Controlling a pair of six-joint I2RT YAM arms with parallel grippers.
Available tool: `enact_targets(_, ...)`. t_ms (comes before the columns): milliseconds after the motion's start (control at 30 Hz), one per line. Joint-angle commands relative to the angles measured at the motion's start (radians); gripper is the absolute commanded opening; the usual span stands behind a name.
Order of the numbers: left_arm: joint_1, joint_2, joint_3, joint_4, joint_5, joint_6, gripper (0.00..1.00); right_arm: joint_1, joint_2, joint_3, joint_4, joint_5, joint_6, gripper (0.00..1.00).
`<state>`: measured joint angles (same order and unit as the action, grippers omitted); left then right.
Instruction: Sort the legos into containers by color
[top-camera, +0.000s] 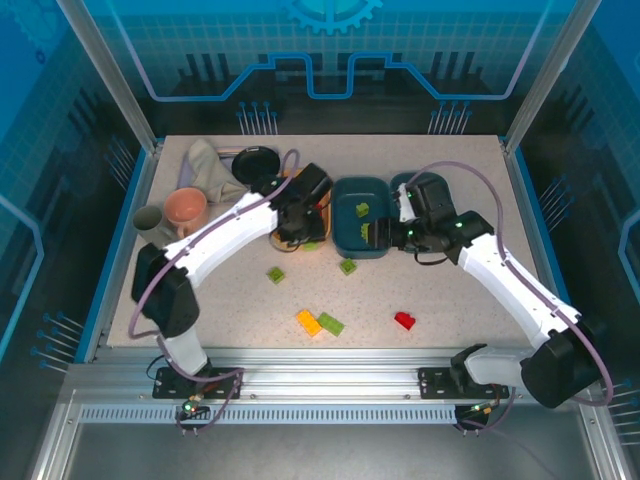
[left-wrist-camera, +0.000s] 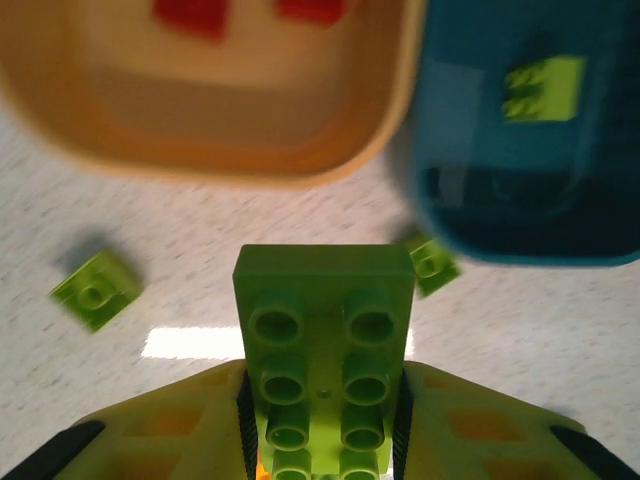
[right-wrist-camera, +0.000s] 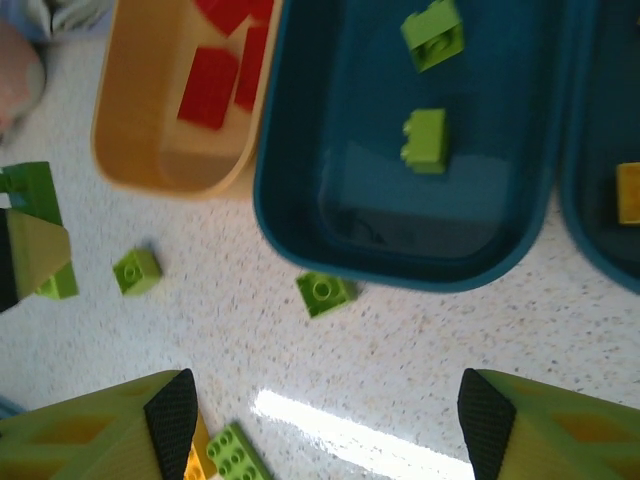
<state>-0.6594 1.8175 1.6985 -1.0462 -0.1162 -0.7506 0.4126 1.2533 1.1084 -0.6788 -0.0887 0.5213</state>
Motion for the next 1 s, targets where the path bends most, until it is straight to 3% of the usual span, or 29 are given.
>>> enact_targets(0, -0.016, 0.19, 0.192, -0.07, 0.011, 0.05, 0.36, -0.06, -0.032, -0.004, 0.03, -0.05, 0.042, 0.72)
enact_targets(200, -0.023, 0.485, 0.539, -0.121, 0.032, 0.069, 0.36, -0.122, -0.074, -0.017, 0.006, -0.062, 0.044, 0.73)
enact_targets(400, -0.022, 0.63, 0.687, -0.124, 0.018, 0.073, 0.36, -0.144, -0.132, -0.053, -0.031, -0.064, 0.028, 0.73)
enact_targets(500, -0.021, 0.656, 0.692, -0.107, 0.029, 0.07, 0.39, -0.149, -0.158, -0.079, -0.042, -0.066, 0.028, 0.74)
enact_targets(667, -0.022, 0.668, 0.696, -0.108, 0.043, 0.059, 0.58, -0.15, -0.173, -0.108, -0.062, -0.077, 0.019, 0.74)
enact_targets(767, -0.021, 0.655, 0.719, -0.117, 0.04, 0.056, 0.62, -0.14, -0.183, -0.108, -0.087, -0.063, -0.017, 0.74)
enact_targets(967, -0.022, 0.541, 0.731, -0.13, 0.026, 0.018, 0.67, 0.029, -0.128, -0.096, -0.153, 0.067, -0.13, 0.73)
